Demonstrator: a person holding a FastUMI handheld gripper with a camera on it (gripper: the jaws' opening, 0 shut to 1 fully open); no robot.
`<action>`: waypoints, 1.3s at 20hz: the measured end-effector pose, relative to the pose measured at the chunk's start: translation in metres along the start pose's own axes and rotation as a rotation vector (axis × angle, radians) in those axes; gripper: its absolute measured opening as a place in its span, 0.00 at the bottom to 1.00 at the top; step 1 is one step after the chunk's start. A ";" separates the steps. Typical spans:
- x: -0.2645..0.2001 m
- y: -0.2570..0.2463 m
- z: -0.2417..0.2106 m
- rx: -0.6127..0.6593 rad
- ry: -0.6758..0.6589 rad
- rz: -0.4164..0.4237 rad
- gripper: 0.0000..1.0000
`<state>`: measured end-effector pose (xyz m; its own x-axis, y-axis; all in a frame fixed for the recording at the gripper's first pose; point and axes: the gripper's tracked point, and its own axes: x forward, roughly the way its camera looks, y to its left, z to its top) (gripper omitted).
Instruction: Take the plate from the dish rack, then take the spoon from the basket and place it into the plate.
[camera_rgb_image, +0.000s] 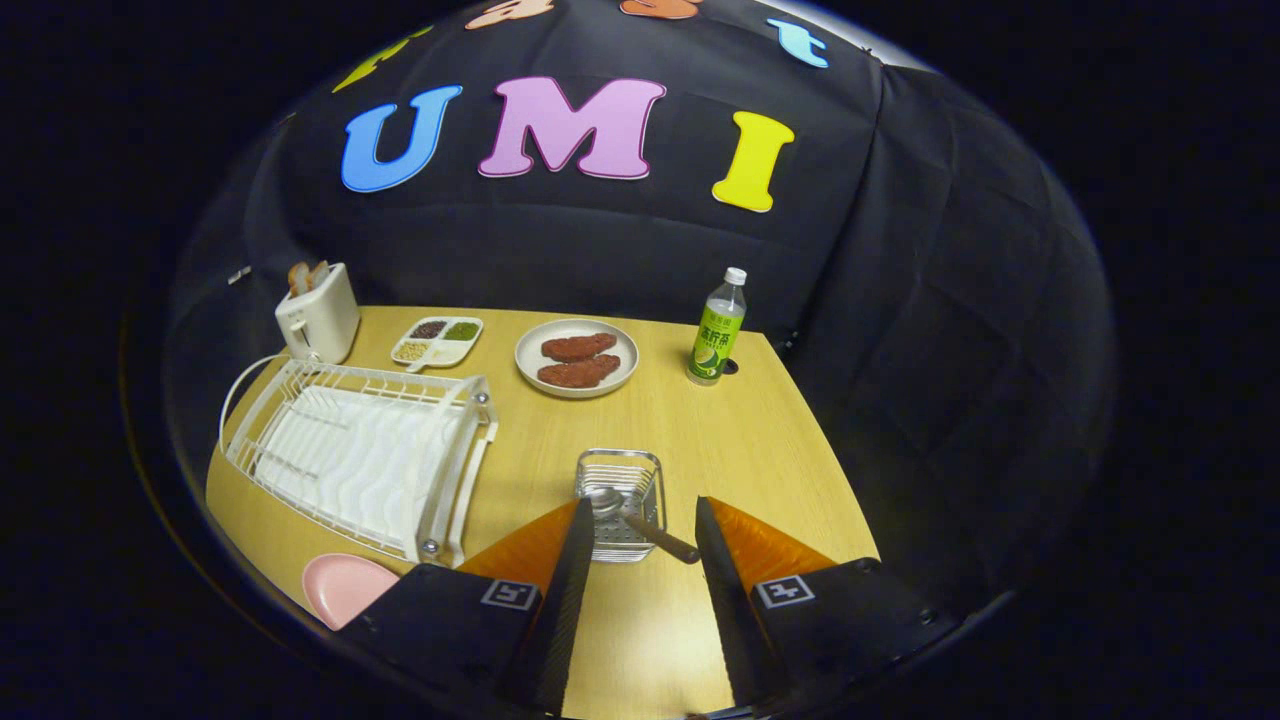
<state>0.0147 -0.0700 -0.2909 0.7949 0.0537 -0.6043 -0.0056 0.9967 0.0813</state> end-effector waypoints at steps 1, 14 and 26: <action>0.006 -0.003 -0.007 -0.003 0.023 0.001 0.63; 0.025 0.016 -0.040 0.068 0.137 0.117 0.17; -0.006 0.010 0.020 0.061 0.022 0.121 0.11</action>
<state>0.0220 -0.0618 -0.2704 0.7772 0.1757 -0.6042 -0.0636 0.9772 0.2024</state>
